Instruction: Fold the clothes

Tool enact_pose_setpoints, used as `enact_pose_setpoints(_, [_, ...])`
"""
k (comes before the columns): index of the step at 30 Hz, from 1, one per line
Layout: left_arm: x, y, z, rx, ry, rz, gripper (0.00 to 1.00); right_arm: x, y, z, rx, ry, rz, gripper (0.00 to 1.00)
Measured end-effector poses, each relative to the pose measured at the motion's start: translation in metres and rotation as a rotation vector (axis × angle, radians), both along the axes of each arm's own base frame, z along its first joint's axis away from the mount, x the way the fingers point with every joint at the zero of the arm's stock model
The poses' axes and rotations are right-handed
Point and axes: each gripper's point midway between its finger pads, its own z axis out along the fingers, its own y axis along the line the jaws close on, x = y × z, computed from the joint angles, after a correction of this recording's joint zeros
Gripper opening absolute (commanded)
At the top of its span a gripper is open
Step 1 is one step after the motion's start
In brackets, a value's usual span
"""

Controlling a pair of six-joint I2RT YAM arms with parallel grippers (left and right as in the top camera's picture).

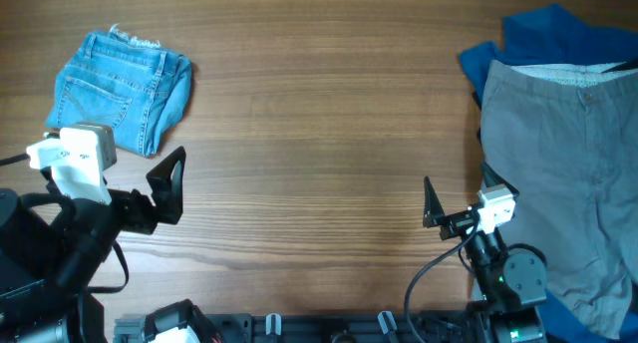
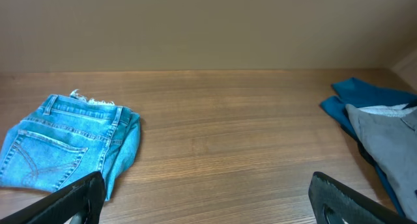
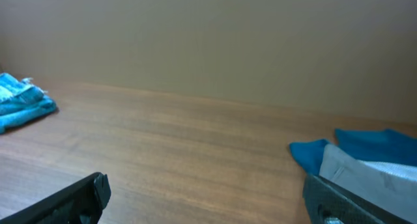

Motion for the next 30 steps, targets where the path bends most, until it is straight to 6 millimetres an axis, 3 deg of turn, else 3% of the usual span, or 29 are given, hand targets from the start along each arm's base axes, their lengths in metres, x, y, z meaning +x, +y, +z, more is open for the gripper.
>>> enact_pose_setpoints(17, [0.000, -0.002, 0.000, 0.001, 0.001, -0.007, 1.00, 0.000, 0.000, 0.000, 0.001, -0.005, 0.000, 1.00])
enact_pose_setpoints(20, [-0.001, -0.016, 0.002, 0.043, -0.024, -0.074, 1.00, 0.000, 0.000, 0.000, 0.001, -0.005, 0.000, 1.00])
enact_pose_setpoints(23, [0.007, -0.031, 0.011, 0.103, -0.209, -0.145, 1.00, 0.000, 0.000, 0.000, 0.001, -0.006, 0.001, 1.00])
enact_pose_setpoints(25, [0.005, -0.035, -0.004, 0.113, -0.296, -0.154, 1.00, 0.000, 0.001, 0.000, 0.001, -0.006, 0.003, 1.00])
enact_pose_setpoints(30, [-0.023, -0.039, -0.058, 0.120, -0.419, -0.144, 0.99, 0.000, 0.001, 0.001, 0.002, -0.010, 0.003, 1.00])
